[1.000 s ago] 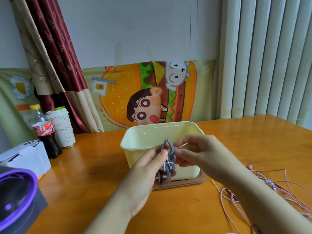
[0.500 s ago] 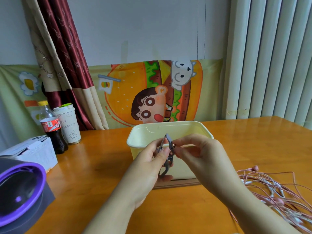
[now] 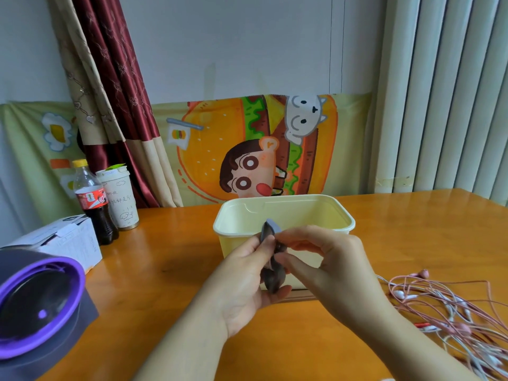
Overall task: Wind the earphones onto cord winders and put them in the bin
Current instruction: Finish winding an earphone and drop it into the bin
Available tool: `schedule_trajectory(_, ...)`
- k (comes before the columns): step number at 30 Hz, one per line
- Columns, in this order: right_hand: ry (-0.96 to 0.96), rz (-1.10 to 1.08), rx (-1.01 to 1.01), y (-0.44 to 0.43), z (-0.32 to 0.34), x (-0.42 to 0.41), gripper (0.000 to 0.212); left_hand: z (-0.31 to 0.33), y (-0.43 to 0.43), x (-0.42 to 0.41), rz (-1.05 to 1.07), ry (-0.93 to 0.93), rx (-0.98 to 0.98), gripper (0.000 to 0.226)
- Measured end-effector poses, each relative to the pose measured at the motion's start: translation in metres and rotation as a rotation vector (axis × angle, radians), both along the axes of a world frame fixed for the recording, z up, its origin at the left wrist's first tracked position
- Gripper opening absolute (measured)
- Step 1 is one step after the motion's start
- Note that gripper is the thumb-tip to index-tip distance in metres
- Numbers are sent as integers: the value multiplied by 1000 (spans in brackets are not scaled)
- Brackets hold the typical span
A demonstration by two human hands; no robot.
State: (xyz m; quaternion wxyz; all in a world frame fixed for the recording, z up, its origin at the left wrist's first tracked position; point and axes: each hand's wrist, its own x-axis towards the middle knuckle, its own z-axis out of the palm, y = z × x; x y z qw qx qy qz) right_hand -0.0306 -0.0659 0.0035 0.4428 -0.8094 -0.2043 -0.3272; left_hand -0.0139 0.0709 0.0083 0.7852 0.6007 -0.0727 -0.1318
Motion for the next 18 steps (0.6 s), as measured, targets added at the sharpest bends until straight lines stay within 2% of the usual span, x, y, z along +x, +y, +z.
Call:
schedule_trajectory(4,29,21,52,-1,0,4,25,-1,-2,1,-59,27,-54,26)
schedule_trajectory(13,171,205,219,-16,10,6,35,4,0,3,-112,71,-220,35)
schedule_trajectory(18,307,100,115,-5,4,6,44,5,3,4,-160,46,-233,48)
